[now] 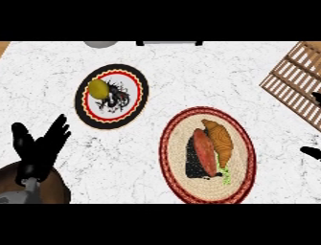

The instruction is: Pick the croissant from the placemat and place it in the tiered shelf

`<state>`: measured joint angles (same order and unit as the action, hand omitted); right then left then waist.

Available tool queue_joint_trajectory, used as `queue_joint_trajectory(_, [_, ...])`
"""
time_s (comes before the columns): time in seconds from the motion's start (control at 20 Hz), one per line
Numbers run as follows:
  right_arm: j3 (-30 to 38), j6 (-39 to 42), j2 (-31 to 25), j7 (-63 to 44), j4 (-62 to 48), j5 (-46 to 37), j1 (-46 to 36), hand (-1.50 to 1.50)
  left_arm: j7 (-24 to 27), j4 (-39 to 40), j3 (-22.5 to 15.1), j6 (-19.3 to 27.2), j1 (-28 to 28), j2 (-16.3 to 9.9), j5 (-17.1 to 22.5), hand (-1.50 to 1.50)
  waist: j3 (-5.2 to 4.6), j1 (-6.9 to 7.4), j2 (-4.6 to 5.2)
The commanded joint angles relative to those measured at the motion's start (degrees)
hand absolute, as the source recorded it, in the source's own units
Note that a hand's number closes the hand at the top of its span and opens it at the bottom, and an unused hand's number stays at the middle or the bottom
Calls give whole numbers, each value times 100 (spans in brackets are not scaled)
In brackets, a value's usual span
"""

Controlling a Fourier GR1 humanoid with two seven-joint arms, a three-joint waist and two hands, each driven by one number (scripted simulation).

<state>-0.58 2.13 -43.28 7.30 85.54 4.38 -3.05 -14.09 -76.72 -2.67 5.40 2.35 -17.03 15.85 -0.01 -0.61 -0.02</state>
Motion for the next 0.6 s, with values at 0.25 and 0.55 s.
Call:
queue_joint_trajectory(0.25, [-501, 814, -481, -2169, 2116, 9, 135, -150, -106, -299, -27, -57, -255, 7, -99, 0, -9, 61, -24])
queue_joint_trajectory(0.55, [-1379, 413, -71, -4704, 2989, -716, -790, -150, -103, 66, 51, -201, 29, 25, -88, 0, -15, 125, -5])
